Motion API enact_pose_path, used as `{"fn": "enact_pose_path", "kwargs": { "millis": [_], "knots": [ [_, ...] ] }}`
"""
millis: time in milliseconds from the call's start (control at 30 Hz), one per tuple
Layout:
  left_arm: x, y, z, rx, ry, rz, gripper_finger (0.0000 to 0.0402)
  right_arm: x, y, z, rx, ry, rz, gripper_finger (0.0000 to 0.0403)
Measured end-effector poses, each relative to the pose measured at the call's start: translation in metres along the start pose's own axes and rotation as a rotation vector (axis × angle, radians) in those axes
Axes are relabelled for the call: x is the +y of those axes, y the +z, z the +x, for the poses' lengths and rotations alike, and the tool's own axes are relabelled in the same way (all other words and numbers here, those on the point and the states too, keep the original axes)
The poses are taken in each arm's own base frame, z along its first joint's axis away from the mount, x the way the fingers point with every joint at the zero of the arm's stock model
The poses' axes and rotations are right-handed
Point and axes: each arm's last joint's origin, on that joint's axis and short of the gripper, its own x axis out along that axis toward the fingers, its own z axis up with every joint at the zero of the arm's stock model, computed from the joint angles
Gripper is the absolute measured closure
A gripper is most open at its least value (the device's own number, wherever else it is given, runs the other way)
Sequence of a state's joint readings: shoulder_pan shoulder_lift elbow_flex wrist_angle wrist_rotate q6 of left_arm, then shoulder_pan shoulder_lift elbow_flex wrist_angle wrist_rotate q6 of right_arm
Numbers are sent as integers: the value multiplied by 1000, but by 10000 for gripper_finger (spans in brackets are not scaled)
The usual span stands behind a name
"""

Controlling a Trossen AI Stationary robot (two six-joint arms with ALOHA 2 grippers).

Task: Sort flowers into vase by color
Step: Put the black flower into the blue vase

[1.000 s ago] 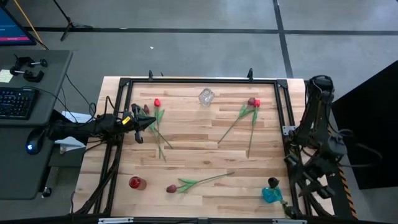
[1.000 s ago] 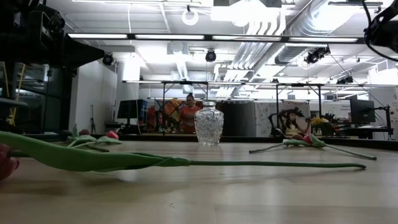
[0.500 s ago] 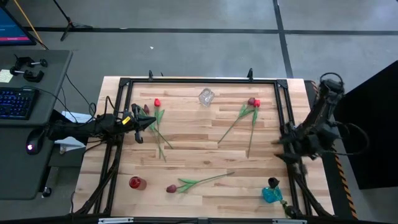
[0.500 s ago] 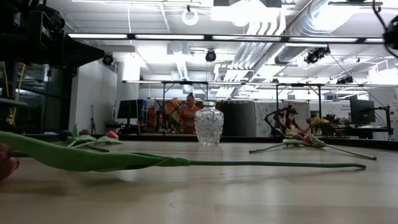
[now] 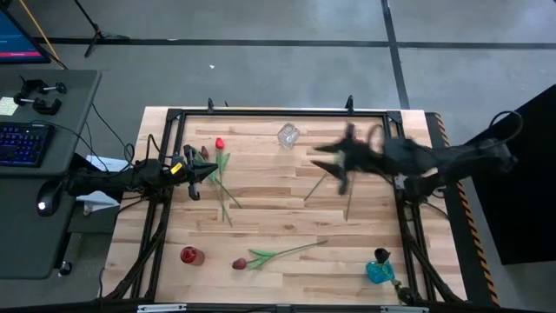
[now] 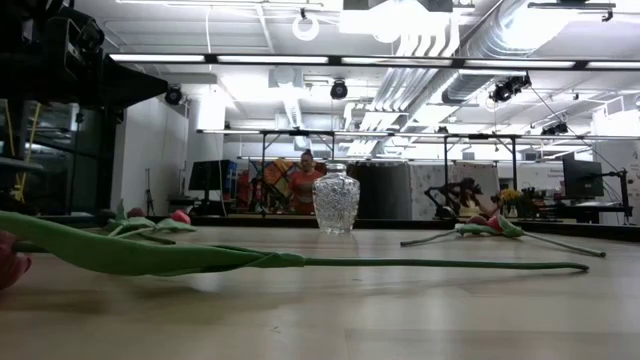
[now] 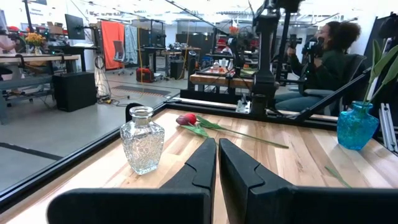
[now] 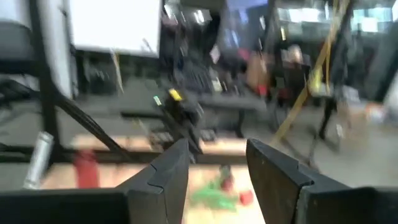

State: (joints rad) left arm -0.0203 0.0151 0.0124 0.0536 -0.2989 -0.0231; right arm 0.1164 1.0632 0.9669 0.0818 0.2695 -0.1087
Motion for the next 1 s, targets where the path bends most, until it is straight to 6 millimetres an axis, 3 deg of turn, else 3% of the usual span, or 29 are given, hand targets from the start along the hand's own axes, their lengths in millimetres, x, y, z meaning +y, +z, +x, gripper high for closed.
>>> {"fn": "enact_pose_path", "kwargs": {
  "millis": [200, 367, 633, 1000],
  "knots": [
    [0, 0, 0, 0, 0, 0, 394, -38, -36, 68, 167, -1, 175, 251],
    [0, 0, 0, 0, 0, 0, 394, -47, -75, 112, 272, 54, 278, 251],
    [0, 0, 0, 0, 0, 0, 394, -24, -117, 163, 251, 155, 322, 251],
    [0, 0, 0, 0, 0, 0, 394, 6, -172, 218, 282, 214, 216, 251]
  ]
}}
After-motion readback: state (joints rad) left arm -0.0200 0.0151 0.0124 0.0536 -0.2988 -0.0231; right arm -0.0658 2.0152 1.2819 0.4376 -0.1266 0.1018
